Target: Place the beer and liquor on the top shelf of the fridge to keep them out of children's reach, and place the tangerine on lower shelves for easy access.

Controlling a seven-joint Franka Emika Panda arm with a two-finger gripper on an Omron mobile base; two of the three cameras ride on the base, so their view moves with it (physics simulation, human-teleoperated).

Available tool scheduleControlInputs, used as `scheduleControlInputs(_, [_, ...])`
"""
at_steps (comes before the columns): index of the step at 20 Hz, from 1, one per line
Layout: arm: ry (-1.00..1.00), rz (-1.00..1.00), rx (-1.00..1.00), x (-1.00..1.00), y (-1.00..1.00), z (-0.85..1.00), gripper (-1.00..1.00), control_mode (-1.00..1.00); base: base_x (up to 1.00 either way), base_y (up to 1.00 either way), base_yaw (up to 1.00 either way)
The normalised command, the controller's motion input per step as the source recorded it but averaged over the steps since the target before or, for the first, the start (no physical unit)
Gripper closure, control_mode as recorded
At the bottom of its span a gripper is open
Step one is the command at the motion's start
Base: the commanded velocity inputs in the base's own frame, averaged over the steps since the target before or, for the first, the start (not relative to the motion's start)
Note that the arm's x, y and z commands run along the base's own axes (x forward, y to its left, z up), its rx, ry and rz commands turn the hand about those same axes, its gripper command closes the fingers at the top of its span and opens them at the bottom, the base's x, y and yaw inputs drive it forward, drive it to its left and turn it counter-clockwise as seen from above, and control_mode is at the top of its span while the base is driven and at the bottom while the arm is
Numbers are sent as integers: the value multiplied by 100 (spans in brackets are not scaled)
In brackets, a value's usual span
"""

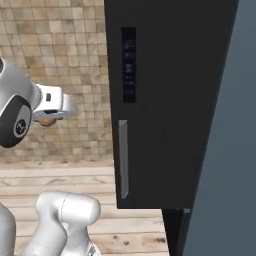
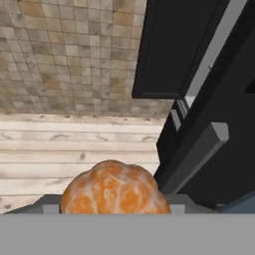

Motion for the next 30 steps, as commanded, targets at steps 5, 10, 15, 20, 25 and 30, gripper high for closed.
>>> scheduleControlInputs(5, [0, 0, 0, 0, 0, 0, 100, 100, 9, 65, -40])
scheduleControlInputs(10, [0, 0, 0, 0, 0, 0, 100, 100, 23, 83, -32])
scheduleControlInputs(15, [0, 0, 0, 0, 0, 0, 100, 100, 36, 78, -34])
scheduleControlInputs(20, [0, 0, 0, 0, 0, 0, 100, 100, 46, 39, -44])
scheduleControlInputs(25, [0, 0, 0, 0, 0, 0, 100, 100, 44, 23, -49])
scheduleControlInputs(30, [0, 0, 0, 0, 0, 0, 100, 100, 40, 38, -50])
